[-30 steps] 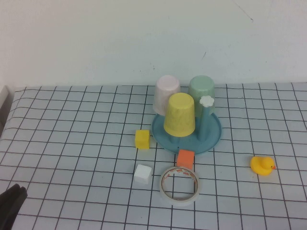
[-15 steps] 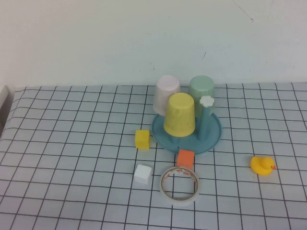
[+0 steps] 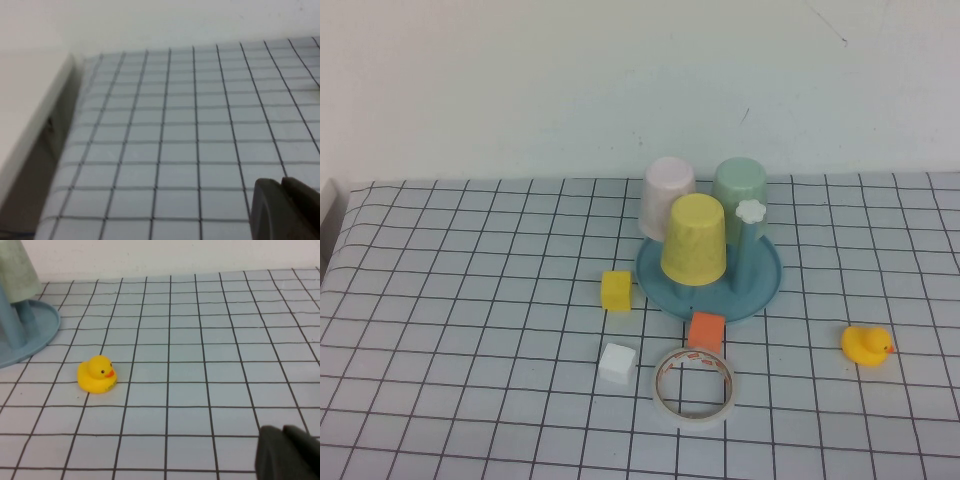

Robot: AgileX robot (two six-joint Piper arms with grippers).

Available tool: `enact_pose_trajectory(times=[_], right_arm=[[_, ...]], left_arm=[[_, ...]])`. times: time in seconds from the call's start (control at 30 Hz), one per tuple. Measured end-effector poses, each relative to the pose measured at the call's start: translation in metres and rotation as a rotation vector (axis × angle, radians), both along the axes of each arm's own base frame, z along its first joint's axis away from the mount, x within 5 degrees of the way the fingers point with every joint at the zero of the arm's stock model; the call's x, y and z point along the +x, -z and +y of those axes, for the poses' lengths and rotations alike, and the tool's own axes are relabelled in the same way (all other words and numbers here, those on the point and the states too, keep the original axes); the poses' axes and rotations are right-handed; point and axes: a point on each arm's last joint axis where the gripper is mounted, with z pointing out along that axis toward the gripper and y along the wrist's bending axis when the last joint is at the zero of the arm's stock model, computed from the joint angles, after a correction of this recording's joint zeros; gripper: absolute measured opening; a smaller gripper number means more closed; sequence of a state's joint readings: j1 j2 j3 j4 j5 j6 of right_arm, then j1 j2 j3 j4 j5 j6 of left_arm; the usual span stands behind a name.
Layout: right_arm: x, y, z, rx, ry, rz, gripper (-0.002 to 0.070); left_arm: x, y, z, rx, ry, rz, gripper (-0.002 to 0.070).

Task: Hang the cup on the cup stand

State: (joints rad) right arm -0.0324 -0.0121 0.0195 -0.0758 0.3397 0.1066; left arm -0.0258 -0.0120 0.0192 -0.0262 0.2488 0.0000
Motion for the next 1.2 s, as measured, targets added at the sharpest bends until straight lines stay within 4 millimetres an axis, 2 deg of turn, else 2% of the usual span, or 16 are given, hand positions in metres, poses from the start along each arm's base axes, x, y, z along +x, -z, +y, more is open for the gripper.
enact_pose_trajectory(times=[0.17, 0.4, 1.2], right_arm=[[0.0, 0.0, 0.0, 0.0, 0.0, 0.0, 0.0], [0.0, 0.0, 0.0, 0.0, 0.0, 0.0, 0.0], [0.0, 0.0, 0.0, 0.0, 0.0, 0.0, 0.0]], left_arm=[[-0.0011, 0.0043, -0.0015, -0.044, 0.016, 0.05, -0.0002], [-0.0012, 0.0047, -0.0017, 0.019, 0.034, 0.052, -0.0002], [-0.0013, 0.0048, -0.0018, 0.027, 0.037, 0.053, -0.0002]])
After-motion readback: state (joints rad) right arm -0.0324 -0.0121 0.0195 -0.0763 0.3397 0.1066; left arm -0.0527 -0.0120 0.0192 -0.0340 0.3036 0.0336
